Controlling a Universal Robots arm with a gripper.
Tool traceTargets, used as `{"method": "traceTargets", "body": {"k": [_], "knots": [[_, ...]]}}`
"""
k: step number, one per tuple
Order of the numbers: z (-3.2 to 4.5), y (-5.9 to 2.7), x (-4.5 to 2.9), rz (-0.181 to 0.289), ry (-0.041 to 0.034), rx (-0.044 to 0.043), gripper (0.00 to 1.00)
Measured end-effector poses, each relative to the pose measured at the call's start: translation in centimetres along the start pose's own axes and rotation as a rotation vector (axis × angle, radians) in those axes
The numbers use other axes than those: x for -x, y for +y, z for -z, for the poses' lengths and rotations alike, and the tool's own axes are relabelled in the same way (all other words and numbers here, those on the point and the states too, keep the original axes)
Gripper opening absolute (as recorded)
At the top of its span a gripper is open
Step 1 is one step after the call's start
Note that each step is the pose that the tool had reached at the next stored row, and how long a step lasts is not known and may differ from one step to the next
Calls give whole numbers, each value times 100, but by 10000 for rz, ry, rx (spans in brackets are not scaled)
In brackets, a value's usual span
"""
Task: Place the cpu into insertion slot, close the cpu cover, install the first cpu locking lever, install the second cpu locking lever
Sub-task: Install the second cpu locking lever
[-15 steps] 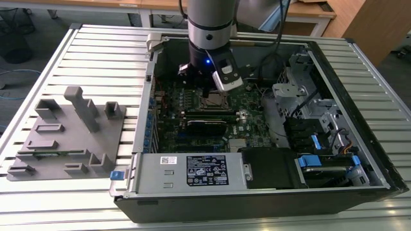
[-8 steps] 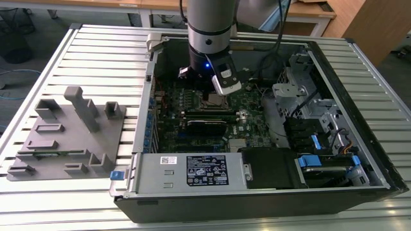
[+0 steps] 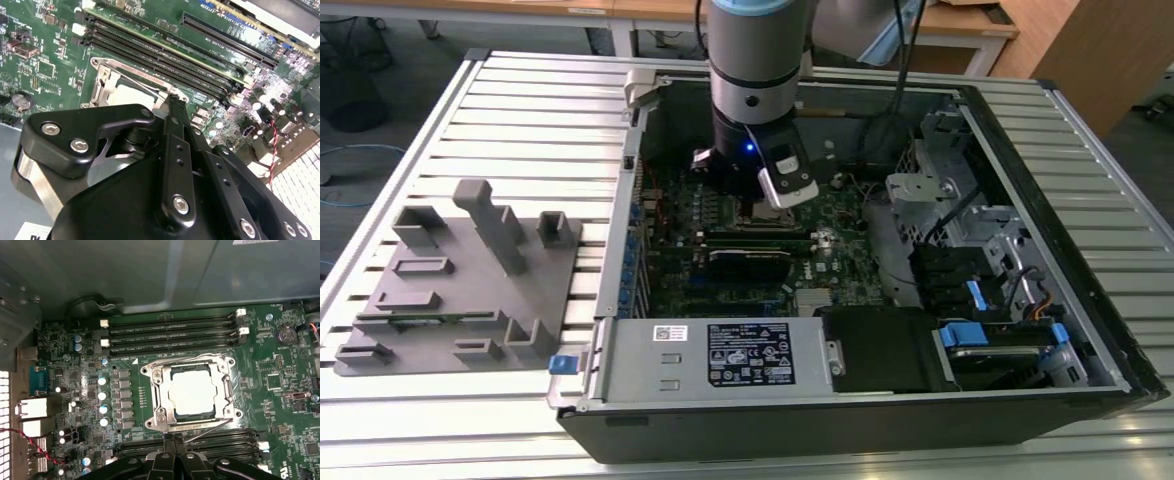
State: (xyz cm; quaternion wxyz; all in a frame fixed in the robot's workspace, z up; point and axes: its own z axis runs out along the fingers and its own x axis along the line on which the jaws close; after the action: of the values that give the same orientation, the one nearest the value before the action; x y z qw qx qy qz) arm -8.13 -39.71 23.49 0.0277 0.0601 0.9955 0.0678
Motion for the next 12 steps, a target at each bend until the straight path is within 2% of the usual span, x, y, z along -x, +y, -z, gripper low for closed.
{"method": "traceTargets", "body": {"k": [12], "knots": [[-150,-50,-8,-119,-16,-7,11]]}}
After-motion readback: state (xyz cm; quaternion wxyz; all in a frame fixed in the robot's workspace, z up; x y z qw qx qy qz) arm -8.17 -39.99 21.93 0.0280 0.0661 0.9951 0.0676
